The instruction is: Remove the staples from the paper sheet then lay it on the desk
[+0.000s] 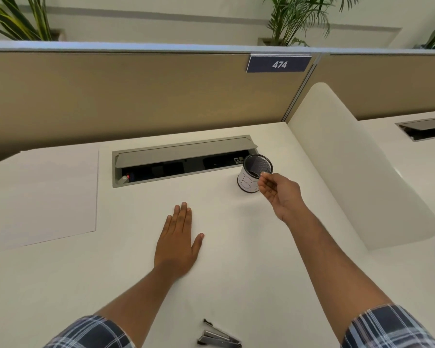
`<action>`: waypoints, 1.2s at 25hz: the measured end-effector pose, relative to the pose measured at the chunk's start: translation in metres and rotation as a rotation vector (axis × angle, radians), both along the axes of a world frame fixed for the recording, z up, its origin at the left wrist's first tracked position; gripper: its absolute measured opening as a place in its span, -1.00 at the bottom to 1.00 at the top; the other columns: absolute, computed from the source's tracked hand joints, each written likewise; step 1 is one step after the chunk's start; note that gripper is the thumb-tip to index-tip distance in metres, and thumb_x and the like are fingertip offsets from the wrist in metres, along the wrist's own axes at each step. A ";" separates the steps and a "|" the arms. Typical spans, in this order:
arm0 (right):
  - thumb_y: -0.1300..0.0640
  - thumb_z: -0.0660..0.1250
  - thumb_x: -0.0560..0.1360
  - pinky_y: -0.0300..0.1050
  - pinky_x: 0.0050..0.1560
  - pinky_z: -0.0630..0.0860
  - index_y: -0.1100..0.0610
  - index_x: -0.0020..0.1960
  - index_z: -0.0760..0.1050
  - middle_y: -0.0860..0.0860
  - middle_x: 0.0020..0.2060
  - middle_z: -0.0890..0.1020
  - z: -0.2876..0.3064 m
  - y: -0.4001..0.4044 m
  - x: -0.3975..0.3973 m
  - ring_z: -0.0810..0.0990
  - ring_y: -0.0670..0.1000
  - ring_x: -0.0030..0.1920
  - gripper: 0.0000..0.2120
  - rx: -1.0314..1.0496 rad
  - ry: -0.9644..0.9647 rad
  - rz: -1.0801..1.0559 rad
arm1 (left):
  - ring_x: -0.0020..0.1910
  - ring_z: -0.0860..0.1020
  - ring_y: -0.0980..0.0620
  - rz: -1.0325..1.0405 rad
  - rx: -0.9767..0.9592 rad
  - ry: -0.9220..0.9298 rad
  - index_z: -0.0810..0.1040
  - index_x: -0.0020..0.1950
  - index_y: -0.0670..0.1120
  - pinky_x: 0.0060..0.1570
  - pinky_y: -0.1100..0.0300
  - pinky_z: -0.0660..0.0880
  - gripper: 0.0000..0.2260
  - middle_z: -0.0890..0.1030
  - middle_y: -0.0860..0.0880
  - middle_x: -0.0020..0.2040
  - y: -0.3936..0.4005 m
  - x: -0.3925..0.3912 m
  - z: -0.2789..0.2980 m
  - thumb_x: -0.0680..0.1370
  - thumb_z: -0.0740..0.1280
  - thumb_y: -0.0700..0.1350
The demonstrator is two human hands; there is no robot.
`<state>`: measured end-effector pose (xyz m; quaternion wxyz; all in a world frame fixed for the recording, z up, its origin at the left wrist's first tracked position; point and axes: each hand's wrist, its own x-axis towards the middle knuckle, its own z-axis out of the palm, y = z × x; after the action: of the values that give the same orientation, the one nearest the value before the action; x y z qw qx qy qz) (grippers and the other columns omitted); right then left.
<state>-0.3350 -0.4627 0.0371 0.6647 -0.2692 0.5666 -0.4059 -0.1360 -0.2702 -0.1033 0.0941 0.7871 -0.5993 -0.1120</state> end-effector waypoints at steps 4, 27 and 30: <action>0.31 0.39 0.52 -0.26 -0.37 0.61 0.27 -0.14 0.62 0.11 -0.31 0.65 0.005 -0.034 0.003 0.62 -0.05 -0.42 -0.93 -0.069 0.201 0.010 | 0.60 -0.28 0.05 0.002 -0.011 0.007 -0.16 0.63 -0.11 0.56 0.07 -0.15 -0.34 -0.22 -0.01 0.64 0.000 -0.001 0.000 0.65 -0.08 0.22; 0.18 0.48 0.45 -0.11 -0.16 0.64 0.18 -0.21 0.67 0.06 -0.36 0.66 -0.004 0.020 0.017 0.60 0.01 -0.37 -0.91 -0.241 0.579 0.093 | 0.60 -0.28 0.02 -0.024 0.077 0.033 -0.18 0.63 -0.13 0.56 0.09 -0.21 -0.30 -0.22 -0.04 0.64 -0.001 0.003 0.006 0.61 -0.17 0.27; 0.23 0.45 0.48 -0.09 -0.14 0.69 0.18 -0.15 0.68 0.06 -0.31 0.68 -0.015 0.060 0.023 0.65 0.02 -0.28 -0.95 -0.250 0.514 0.192 | 0.60 -0.27 0.00 -0.034 0.153 0.045 -0.20 0.62 -0.14 0.57 0.09 -0.23 -0.20 -0.24 -0.06 0.64 -0.002 0.009 0.016 0.51 -0.30 0.32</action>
<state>-0.3123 -0.4028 0.0219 0.4963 -0.4951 0.6341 -0.3263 -0.1274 -0.2720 -0.0870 0.0451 0.7789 -0.6001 -0.1765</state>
